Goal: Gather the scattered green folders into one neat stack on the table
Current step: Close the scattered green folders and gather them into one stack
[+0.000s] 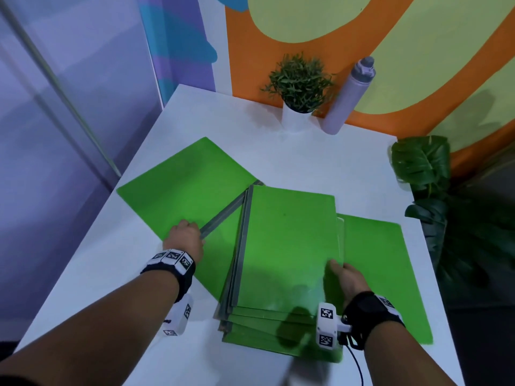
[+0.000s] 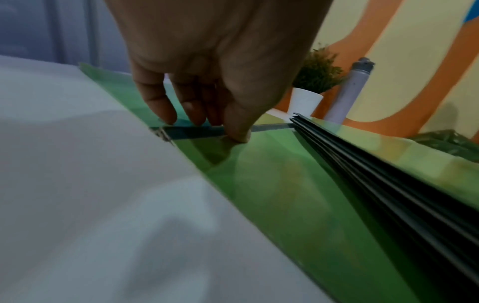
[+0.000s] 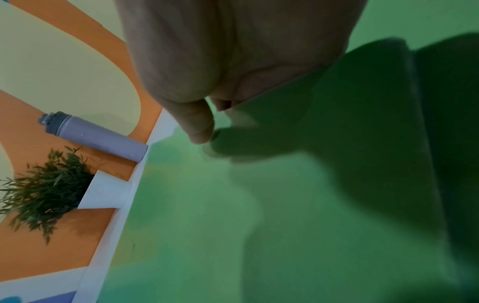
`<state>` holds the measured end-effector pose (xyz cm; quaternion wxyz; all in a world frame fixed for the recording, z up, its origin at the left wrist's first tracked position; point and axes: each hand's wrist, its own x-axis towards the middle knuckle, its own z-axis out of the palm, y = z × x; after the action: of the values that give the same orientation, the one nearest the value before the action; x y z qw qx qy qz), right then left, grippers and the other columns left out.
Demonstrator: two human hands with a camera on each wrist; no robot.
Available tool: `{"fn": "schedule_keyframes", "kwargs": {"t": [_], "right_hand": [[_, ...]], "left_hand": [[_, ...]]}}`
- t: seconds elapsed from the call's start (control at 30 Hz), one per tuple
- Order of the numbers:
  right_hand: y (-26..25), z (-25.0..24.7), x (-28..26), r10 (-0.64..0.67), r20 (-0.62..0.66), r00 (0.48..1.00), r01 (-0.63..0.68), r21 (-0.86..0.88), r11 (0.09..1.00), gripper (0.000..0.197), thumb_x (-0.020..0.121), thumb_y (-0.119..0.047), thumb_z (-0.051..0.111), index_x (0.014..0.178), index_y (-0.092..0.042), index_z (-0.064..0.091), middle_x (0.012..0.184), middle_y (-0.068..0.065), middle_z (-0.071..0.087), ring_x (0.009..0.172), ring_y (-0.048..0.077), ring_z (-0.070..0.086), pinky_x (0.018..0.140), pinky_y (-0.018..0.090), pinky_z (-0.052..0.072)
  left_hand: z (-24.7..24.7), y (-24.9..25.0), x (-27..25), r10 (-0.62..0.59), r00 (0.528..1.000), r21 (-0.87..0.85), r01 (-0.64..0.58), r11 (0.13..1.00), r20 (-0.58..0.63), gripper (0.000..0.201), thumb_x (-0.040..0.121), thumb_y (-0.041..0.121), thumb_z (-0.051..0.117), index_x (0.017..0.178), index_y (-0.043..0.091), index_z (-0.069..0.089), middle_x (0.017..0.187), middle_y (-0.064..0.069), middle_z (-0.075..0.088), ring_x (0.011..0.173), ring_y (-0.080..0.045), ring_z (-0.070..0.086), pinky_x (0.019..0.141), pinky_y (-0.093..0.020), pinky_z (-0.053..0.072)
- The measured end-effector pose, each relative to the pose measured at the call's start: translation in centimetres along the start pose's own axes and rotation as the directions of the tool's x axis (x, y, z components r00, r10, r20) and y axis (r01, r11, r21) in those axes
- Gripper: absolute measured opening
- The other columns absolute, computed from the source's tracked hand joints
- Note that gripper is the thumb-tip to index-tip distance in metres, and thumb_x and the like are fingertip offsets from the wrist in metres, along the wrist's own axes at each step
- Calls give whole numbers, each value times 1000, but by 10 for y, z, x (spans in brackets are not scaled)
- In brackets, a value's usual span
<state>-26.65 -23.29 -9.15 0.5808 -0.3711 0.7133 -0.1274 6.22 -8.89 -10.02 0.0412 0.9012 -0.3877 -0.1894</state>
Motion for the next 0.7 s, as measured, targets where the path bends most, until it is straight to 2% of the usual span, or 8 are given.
{"fn": "schedule_keyframes", "kwargs": {"t": [0.1, 0.17, 0.27, 0.37, 0.5, 0.53, 0.63, 0.7], "right_hand": [[-7, -2, -8, -67, -32, 997, 68, 36, 997, 58, 90, -28, 56, 142, -18, 34, 144, 14, 43, 126, 40, 45, 101, 59, 40], [-18, -4, -18, -122, -22, 992, 123, 73, 990, 59, 91, -23, 54, 145, -20, 31, 152, 11, 35, 134, 37, 38, 107, 58, 33], [-37, -11, -35, -172, -25, 985, 174, 144, 974, 60, 95, -15, 49, 149, -22, 24, 158, 5, 23, 142, 35, 25, 112, 58, 22], [-51, -18, -46, -231, -19, 973, 229, 210, 951, 60, 95, -11, 47, 149, -24, 24, 159, 1, 19, 144, 34, 17, 113, 59, 16], [-58, -16, -50, -242, -72, 968, 252, 243, 937, 60, 95, -7, 46, 147, -27, 27, 159, -1, 19, 145, 31, 15, 113, 60, 13], [-59, -15, -52, -235, -79, 969, 248, 247, 937, 60, 95, -6, 46, 147, -27, 27, 159, -1, 19, 145, 31, 15, 112, 60, 13], [-61, -10, -57, -247, -98, 964, 264, 252, 931, 59, 95, -6, 45, 147, -27, 28, 159, -1, 19, 145, 31, 15, 112, 59, 15], [-61, -5, -64, -251, -77, 965, 262, 256, 931, 58, 95, -8, 46, 147, -28, 28, 159, -1, 18, 145, 31, 15, 113, 59, 16]], "left_hand": [[-8, 5, -4, -29, 999, -60, 28, 998, -15, 22, 91, 25, 56, 100, 7, 63, 109, -9, 54, 94, -22, 54, 88, -40, 53], [-28, 14, -9, -36, 993, -133, 21, 991, -108, 19, 91, 19, 53, 102, 5, 60, 115, -12, 53, 96, -28, 57, 84, -46, 52], [-77, 26, -18, 70, 960, -198, -126, 972, -269, 13, 95, 15, 41, 97, 3, 44, 100, -19, 58, 81, -38, 61, 72, -47, 49], [-145, 31, -36, 84, 883, -212, -202, 956, -462, 13, 97, 12, 37, 103, 0, 39, 86, -29, 61, 79, -49, 62, 63, -45, 37], [-203, 24, -63, -25, 743, -355, -290, 889, -668, 33, 94, 5, 41, 127, 5, 42, 98, -31, 64, 88, -50, 60, 70, -45, 40], [-209, 21, -69, -56, 740, -403, -299, 865, -670, 37, 94, 5, 40, 132, 9, 42, 105, -28, 65, 93, -46, 60, 75, -44, 43], [-190, 1, -63, -113, 826, -587, -289, 756, -552, 38, 94, 11, 38, 131, 16, 50, 108, -14, 62, 103, -38, 58, 83, -35, 43], [-160, -11, -54, -119, 906, -738, -248, 628, -406, 37, 89, 22, 41, 122, 26, 57, 106, -12, 66, 99, -38, 61, 88, -45, 50]]}}
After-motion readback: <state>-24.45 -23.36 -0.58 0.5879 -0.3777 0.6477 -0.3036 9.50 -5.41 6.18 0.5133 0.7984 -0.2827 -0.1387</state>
